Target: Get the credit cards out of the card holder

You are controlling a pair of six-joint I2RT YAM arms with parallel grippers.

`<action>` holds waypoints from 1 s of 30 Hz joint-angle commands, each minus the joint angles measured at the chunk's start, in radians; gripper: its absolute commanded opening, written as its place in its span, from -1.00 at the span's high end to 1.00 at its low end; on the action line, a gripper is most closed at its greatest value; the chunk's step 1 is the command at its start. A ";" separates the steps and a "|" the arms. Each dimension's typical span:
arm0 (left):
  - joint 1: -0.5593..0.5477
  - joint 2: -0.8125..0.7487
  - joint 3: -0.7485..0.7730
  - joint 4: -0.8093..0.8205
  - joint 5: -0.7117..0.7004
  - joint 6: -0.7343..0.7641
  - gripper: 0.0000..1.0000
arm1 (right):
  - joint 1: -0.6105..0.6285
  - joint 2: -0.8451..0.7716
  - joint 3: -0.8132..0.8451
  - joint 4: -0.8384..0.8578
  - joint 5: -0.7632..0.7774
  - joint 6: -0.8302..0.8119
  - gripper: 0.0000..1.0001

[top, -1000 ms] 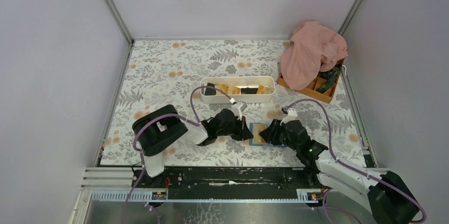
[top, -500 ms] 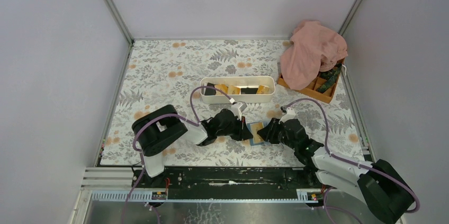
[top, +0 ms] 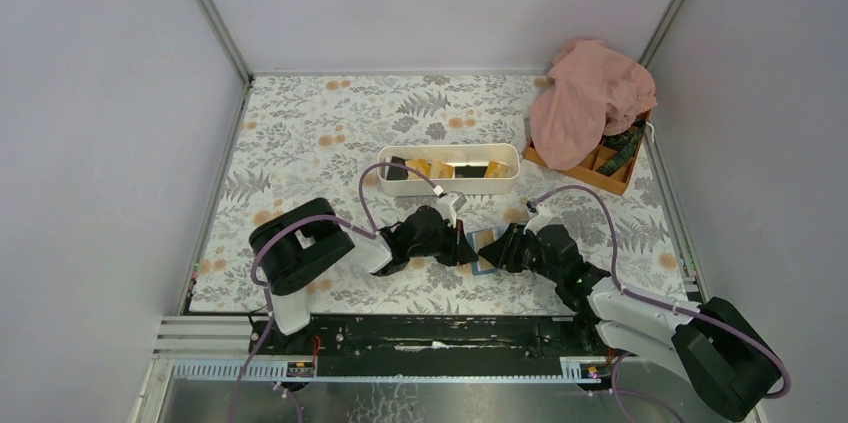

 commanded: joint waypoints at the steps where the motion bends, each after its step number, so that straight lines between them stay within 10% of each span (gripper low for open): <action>1: -0.006 0.048 -0.021 -0.102 -0.011 0.022 1.00 | 0.009 0.000 -0.001 0.067 -0.059 0.014 0.26; 30: -0.006 0.061 -0.036 -0.076 -0.007 0.016 1.00 | -0.104 -0.357 0.059 -0.407 0.049 -0.106 0.37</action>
